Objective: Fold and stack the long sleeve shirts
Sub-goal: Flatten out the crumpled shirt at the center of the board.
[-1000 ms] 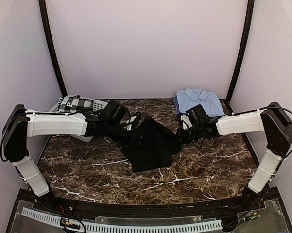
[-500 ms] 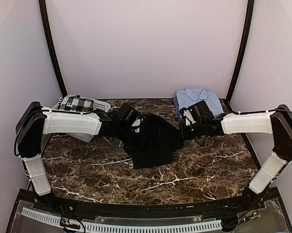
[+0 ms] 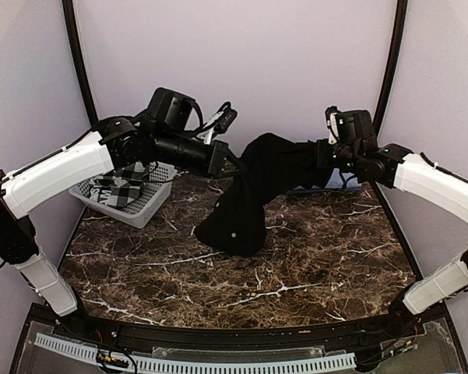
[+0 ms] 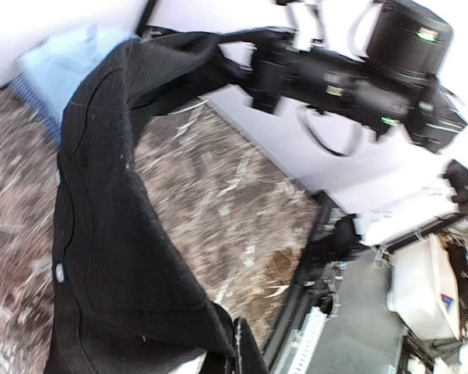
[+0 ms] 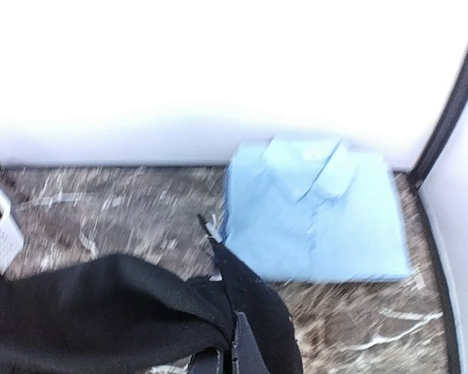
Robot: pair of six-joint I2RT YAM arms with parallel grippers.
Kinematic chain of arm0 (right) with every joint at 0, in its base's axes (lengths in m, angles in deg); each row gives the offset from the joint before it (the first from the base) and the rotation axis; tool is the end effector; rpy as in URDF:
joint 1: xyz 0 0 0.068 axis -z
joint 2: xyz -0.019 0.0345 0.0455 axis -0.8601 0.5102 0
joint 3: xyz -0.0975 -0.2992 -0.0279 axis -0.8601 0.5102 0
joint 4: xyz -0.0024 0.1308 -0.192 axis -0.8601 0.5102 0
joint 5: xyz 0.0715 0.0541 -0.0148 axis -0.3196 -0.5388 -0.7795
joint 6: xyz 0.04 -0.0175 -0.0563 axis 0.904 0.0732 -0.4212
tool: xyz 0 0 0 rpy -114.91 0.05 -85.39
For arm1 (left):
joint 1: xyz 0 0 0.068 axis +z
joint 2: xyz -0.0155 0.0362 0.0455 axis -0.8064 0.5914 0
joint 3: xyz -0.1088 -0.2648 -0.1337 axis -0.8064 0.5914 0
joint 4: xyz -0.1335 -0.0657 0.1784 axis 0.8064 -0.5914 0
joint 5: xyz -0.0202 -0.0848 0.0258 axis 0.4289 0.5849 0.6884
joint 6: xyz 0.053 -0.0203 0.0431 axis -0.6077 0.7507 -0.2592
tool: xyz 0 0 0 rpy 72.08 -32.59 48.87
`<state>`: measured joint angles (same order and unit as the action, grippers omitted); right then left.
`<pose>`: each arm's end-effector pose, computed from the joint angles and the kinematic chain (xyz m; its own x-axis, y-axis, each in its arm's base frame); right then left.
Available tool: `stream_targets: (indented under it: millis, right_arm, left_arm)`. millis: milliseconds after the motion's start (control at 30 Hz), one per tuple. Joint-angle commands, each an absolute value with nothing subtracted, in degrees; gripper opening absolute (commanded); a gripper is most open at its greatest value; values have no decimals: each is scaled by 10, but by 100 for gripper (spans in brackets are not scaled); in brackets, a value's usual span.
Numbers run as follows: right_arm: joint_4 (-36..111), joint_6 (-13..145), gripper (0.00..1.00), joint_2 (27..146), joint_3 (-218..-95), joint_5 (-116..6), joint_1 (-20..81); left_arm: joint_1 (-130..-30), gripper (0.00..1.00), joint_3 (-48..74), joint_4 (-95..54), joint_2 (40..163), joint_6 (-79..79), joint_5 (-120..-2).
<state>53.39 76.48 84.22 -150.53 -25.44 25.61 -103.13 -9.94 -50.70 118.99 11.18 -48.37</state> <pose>0.2595 0.1465 0.3850 -0.4146 0.0537 -0.9084 -0.1113 0.9878 0.1091 0.2219 -0.2906 0.4308 -0.6198 0.1672 -0.7668 0.7339 0.4695 -0.4908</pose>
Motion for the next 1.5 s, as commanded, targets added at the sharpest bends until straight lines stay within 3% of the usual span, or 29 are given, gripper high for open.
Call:
stream_targets:
  millis: [0,233,367,500,633,733,800,900,933,1000,1133,1467]
  right_arm:
    - [498,708,0,808,-1565,-171,278]
    - [447,655,0,778,-1618,-134,291]
    - [427,617,0,772,-1639,-163,296]
    - [451,570,0,811,-1671,-306,296]
    - [488,582,0,895,-1696,-443,293]
    - [487,615,12,975,-1705,-499,284]
    - [509,628,29,1042,-1740,-505,271]
    - [573,643,53,1110,-1807,-485,255]
    - [585,645,58,1119,-1816,-482,253]
    - [586,650,66,1114,-1803,-479,252]
    - [570,650,72,1070,-1723,-479,252]
    - [546,765,76,942,-1463,-396,293]
  left_arm:
    - [-1057,0,-185,-545,1191,54,-347]
    - [-1119,0,-354,-577,1261,29,-288]
    - [-1120,0,-340,-539,1261,53,-271]
    - [-1094,0,-219,-464,1232,132,-267]
    - [-1008,0,11,-319,1182,261,-227]
    - [-916,2,186,-256,1165,295,-236]
    - [-866,13,250,-257,1171,295,-256]
    - [-826,29,272,-302,1188,265,-319]
    - [-825,37,270,-322,1187,254,-333]
    - [-823,42,262,-338,1177,248,-372]
    - [-824,43,237,-357,1150,236,-415]
    - [-888,44,181,-324,1189,218,-399]
